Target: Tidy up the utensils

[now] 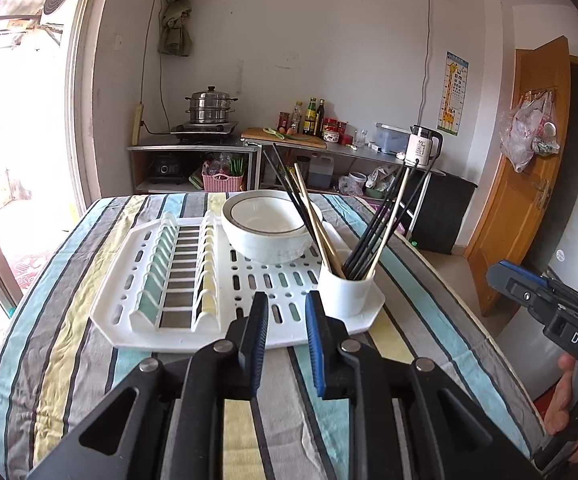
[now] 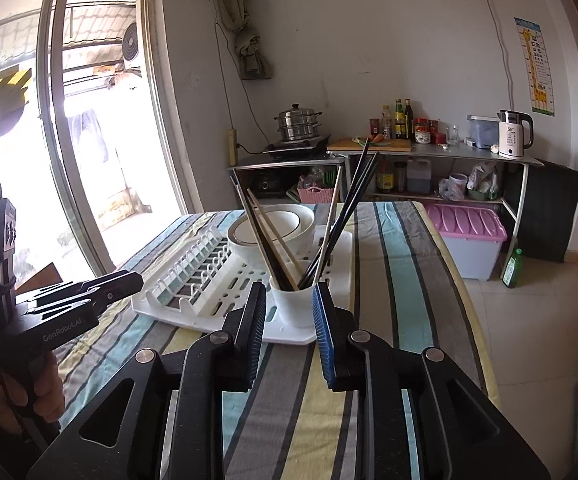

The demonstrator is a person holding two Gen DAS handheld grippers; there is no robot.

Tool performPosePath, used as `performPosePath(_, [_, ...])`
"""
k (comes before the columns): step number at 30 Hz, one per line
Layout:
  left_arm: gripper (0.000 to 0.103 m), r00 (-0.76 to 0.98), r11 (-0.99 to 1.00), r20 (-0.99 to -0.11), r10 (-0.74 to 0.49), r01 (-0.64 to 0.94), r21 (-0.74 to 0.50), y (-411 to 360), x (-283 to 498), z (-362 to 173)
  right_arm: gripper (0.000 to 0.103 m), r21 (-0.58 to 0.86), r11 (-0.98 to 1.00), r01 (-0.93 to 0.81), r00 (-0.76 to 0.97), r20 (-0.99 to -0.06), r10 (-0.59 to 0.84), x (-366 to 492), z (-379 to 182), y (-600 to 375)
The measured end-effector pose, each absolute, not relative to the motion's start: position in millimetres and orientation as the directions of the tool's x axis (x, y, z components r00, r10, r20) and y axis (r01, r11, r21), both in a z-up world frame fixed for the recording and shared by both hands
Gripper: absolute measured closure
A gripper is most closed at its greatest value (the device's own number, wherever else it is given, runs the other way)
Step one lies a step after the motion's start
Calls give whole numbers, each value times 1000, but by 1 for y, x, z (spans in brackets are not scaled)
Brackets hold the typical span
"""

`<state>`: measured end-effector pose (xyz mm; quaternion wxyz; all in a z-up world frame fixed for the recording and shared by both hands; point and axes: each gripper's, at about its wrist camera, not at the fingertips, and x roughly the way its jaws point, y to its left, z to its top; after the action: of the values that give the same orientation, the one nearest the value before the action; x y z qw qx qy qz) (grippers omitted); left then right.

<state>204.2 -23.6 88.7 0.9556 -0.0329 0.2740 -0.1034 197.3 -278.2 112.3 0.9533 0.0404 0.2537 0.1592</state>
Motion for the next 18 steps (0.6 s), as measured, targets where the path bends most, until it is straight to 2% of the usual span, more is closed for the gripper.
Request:
performPosePath(13, [81,851,987,-499,-163,139,-85,-19,104,58,78,136,955,-263,803,-518,294,107,69,-266])
performPosePath(18, [81,863,990,-485,-138,115,-78,-15,75,50,78,101,962,-255,817,-510,270,78,62,-259])
